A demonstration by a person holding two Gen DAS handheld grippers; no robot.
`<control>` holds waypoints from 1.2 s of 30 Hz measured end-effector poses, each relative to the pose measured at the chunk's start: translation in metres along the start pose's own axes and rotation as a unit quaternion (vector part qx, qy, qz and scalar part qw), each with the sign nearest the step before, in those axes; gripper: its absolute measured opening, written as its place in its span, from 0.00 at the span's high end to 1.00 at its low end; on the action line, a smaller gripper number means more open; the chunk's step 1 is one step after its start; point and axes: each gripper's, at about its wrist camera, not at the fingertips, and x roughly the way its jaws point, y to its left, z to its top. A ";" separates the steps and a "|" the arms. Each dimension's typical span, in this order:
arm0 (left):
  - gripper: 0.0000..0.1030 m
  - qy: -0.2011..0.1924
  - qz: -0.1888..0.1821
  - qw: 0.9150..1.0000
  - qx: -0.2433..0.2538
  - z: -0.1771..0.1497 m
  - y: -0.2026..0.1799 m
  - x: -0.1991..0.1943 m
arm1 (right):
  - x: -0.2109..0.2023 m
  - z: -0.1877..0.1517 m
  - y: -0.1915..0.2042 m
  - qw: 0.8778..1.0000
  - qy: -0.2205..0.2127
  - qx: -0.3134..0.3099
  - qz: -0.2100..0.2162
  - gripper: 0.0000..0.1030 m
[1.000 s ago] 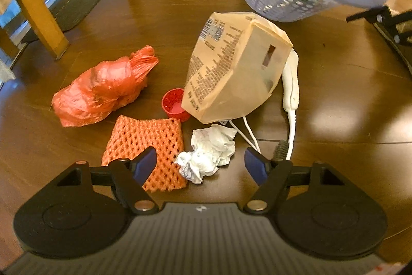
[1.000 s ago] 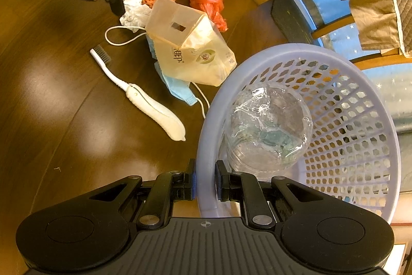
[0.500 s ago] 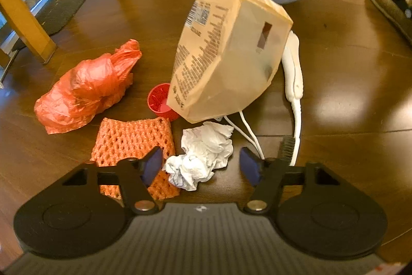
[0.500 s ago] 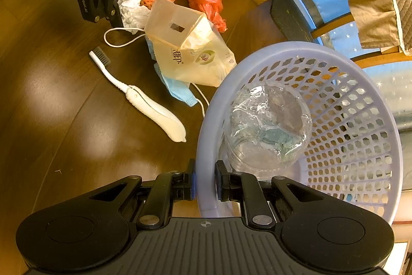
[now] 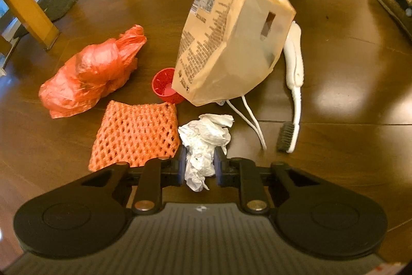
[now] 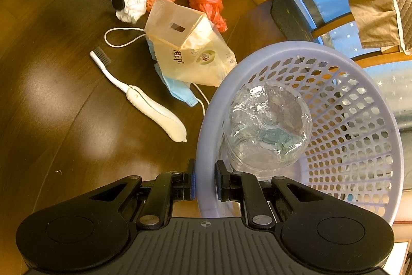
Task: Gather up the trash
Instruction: 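Lift the tissue with the left gripper and drop it into the wastebasket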
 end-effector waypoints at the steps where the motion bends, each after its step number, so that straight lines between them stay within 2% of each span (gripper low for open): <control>1: 0.84 0.001 -0.001 1.000 -0.002 0.000 0.000 -0.004 | 0.000 0.000 0.000 1.000 0.000 -0.001 0.000 0.89; 7: 0.85 0.001 -0.006 1.000 -0.023 0.002 0.001 -0.037 | 0.000 -0.001 0.002 1.000 0.001 -0.004 0.000 0.89; 13: 0.85 -0.027 -0.009 0.999 -0.033 0.024 -0.002 -0.089 | 0.000 -0.001 0.003 1.000 0.002 -0.006 0.000 0.89; 21: 0.85 -0.100 -0.020 0.994 -0.032 0.089 -0.008 -0.146 | 0.000 0.000 0.003 1.000 0.005 -0.008 0.000 0.89; 30: 0.84 -0.165 -0.051 0.985 -0.020 0.173 -0.032 -0.154 | -0.001 0.000 0.001 1.000 0.004 -0.003 0.001 0.89; 32: 0.76 -0.176 -0.058 0.982 -0.023 0.188 -0.035 -0.147 | -0.001 0.000 0.000 1.000 0.004 -0.001 0.002 0.89; 33: 0.70 -0.181 -0.061 0.981 -0.030 0.192 -0.034 -0.144 | -0.001 0.000 0.000 1.000 0.004 0.001 0.002 0.89; 34: 0.57 -0.187 -0.061 0.980 -0.038 0.196 -0.033 -0.140 | -0.002 0.000 -0.001 1.000 0.004 0.003 0.002 0.89; 36: 0.56 -0.195 -0.059 0.978 -0.049 0.199 -0.029 -0.137 | -0.002 0.000 -0.004 1.000 0.003 0.007 0.003 0.89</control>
